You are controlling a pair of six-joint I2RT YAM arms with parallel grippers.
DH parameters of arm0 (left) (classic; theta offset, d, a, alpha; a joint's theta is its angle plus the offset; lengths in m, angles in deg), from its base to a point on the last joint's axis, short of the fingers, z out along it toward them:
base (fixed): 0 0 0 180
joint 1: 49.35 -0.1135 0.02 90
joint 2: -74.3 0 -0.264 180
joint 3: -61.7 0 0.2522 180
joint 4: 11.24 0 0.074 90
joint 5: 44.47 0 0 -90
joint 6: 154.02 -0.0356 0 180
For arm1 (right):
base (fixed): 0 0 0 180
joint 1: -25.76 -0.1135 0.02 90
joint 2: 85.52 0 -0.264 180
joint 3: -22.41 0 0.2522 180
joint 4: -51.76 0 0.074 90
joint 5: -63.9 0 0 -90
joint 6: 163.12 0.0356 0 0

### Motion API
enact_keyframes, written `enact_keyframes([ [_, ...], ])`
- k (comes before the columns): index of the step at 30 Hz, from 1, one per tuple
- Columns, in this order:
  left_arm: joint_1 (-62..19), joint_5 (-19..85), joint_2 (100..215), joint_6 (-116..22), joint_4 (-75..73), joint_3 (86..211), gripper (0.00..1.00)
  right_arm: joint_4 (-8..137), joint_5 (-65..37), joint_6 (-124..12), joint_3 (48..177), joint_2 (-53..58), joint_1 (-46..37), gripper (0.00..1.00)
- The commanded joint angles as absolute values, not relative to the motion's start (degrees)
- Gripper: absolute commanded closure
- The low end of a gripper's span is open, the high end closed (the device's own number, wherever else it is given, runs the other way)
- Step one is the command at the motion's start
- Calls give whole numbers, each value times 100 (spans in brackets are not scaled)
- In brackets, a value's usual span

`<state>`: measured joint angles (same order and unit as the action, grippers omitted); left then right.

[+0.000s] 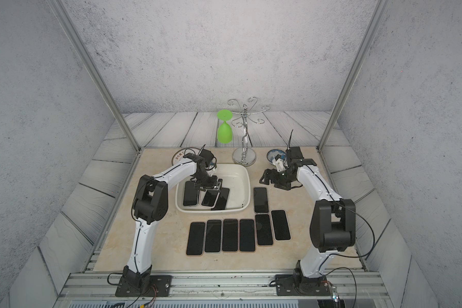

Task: Take the phone out of the storage box
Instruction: Place the phone at the center of the board, then pick up the phone from the storage box.

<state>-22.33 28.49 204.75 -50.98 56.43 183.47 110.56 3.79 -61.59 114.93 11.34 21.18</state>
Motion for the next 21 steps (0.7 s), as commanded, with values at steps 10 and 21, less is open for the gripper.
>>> enact_keyframes([
  [10, -2211, 2843, 20990, -5301, 6002, 18470, 7, 11158, 436, -6248, 11580, 1195, 1907, 8],
  [21, -2238, 2855, 20762, -5404, 6204, 18916, 52, 11060, 676, -6205, 11631, 1273, 1512, 8],
])
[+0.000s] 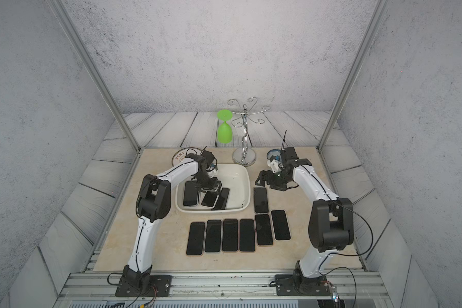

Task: Take the phone out of the storage box
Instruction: Pick up the phone from the storage box.

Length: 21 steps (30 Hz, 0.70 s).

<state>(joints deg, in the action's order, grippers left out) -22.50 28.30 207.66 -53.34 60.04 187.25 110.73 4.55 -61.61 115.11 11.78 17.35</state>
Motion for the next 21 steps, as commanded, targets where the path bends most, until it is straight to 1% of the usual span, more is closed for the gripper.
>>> enact_keyframes([
  [1, -2251, 2864, 20651, -5388, 6177, 18957, 54, 10953, 797, -6151, 11582, 1274, 1432, 8],
  [4, -2259, 2848, 20203, -5303, 6092, 19065, 60, 10076, 1449, -5686, 11213, 1208, 1174, 8],
  [7, -2298, 2600, 19779, -5130, 6007, 19190, 61, 8996, 1794, -5146, 10869, 1137, 771, 8],
  [12, -2312, 2176, 19343, -4888, 5929, 19288, 61, 8039, 1283, -4941, 10824, 1125, 78, 8],
  [15, -2327, 1941, 19245, -4763, 5910, 19287, 61, 7642, 1233, -4810, 10869, 1311, -38, 10],
  [19, -2317, 1648, 19125, -4586, 5832, 19202, 62, 7565, 1095, -4861, 11094, 1613, -136, 12],
  [21, -2319, 1598, 19041, -4502, 5773, 19112, 62, 7470, 1194, -4838, 11232, 1764, -178, 13],
])
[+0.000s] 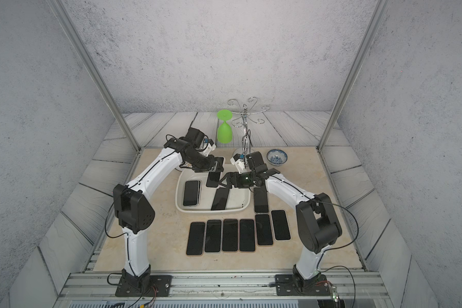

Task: Take the phone out of the storage box
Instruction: Pick up the phone from the storage box.

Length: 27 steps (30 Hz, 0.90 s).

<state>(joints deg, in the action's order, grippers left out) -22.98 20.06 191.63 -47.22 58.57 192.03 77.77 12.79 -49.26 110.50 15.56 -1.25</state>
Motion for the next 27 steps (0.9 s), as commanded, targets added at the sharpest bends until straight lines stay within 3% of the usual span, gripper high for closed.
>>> enact_keyframes([
  [1, -2317, 1592, 18987, -4473, 5723, 19047, 62, 7443, 1198, -4810, 11289, 1826, -204, 14],
  [4, -2303, 1497, 18870, -4397, 5633, 18883, 62, 7347, 1207, -4735, 11442, 2068, -279, 17],
  [9, -2285, 1382, 18698, -4243, 5351, 18506, 62, 6803, 1516, -4307, 11557, 2434, -350, 35],
  [12, -2294, 1339, 18662, -4218, 5303, 18401, 63, 6652, 1751, -4188, 11577, 2504, -364, 54],
  [13, -2311, 1301, 18646, -4199, 5272, 18380, 62, 6589, 1830, -4141, 11534, 2476, -370, 69],
  [14, -2346, 1248, 18636, -4157, 5224, 18357, 57, 6562, 1897, -4109, 11490, 2410, -369, 83],
  [15, -2387, 1172, 18622, -4092, 5159, 18324, 47, 6574, 1954, -4114, 11447, 2330, -360, 90],
  [17, -2534, 961, 18586, -3883, 4952, 18259, 10, 6771, 2020, -4266, 11353, 2043, -353, 100],
  [18, -2609, 870, 18562, -3801, 4870, 18243, 1, 7156, 1969, -4463, 11363, 1890, -339, 100],
  [23, -3250, 510, 18401, -3413, 4508, 18261, 2, 10272, 589, -6012, 11475, 891, 70, 100],
  [27, -3330, 570, 18393, -3504, 4443, 18226, 2, 11819, -1065, -6590, 11377, 600, 1128, 100],
])
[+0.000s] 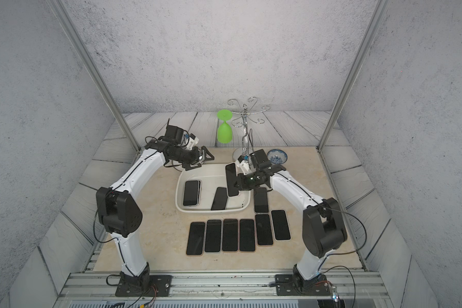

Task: Take the phone out of the storage box
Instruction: Pick up the phone from the storage box, then place the phone at the center of the board.

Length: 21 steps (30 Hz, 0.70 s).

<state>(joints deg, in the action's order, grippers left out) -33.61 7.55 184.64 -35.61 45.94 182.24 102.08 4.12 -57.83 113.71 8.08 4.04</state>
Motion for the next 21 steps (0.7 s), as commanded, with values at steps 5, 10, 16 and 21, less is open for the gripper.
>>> enact_keyframes([
  [5, -3202, 598, 18416, -3510, 4139, 17736, 2, 11994, -1632, -6913, 11254, 1196, 1985, 100],
  [10, -3195, 758, 18391, -3675, 4181, 17480, 2, 11654, -1326, -6932, 11302, 1648, 2134, 100],
  [16, -3204, 857, 18420, -3775, 4256, 17450, 2, 11414, -746, -6979, 11474, 2124, 2132, 100],
  [21, -3204, 921, 18468, -3786, 4264, 17436, 2, 11422, -546, -7009, 11382, 2342, 2128, 100],
])
